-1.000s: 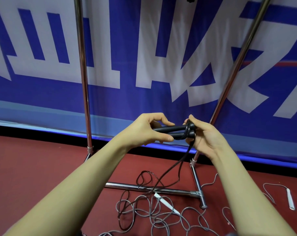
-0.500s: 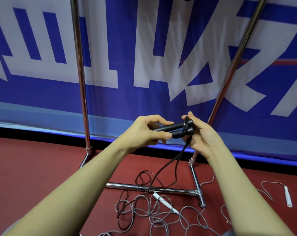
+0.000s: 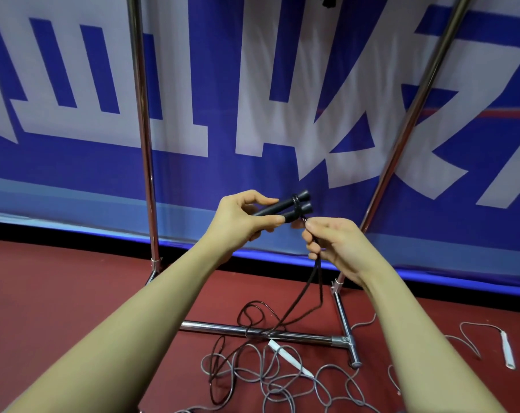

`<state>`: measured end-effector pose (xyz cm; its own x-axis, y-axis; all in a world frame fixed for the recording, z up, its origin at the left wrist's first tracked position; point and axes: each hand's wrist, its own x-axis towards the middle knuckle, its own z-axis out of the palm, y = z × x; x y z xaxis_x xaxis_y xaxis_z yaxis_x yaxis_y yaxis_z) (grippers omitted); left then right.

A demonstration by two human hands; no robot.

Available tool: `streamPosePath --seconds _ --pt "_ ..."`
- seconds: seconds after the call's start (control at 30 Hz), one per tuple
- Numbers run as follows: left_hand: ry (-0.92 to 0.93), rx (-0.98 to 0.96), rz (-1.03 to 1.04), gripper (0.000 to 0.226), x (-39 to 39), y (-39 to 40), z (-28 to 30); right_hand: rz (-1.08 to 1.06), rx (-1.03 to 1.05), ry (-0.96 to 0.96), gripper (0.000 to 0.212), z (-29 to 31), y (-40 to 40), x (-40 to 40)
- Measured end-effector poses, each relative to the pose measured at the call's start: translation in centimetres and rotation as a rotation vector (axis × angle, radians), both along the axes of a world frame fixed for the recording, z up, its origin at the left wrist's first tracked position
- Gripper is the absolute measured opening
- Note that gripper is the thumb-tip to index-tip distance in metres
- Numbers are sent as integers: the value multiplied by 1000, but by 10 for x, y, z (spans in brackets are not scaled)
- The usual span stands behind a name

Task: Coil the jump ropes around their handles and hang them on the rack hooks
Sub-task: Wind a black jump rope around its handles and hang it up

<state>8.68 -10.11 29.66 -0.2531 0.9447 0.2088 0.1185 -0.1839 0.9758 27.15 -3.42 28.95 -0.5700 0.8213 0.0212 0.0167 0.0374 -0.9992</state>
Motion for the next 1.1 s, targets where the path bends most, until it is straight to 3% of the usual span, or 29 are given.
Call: streamPosePath --seconds 0.13,0.3,0.57,0.63,0.83,0.97,1.1 --pt "50 -46 31 18 -4 2 -9 30 19 -80 17 -4 -3 0" --pt "71 -16 88 15 -11 6 -15 115 -55 41 7 0 -8 -2" --pt "249 -28 96 16 -18 11 -26 217 -67 95 17 5 -10 -3" --pt "313 -53 65 20 -21 12 -28 168 -7 56 11 6 -10 -4" --pt "501 -136 -167 21 -19 6 -25 -103 291 -189 37 7 -4 -1" --pt "427 -127 -289 26 -8 -3 -11 -285 363 -261 42 3 1 1" --pt "374 -69 -358 25 1 -13 8 -381 354 -154 37 4 4 6"
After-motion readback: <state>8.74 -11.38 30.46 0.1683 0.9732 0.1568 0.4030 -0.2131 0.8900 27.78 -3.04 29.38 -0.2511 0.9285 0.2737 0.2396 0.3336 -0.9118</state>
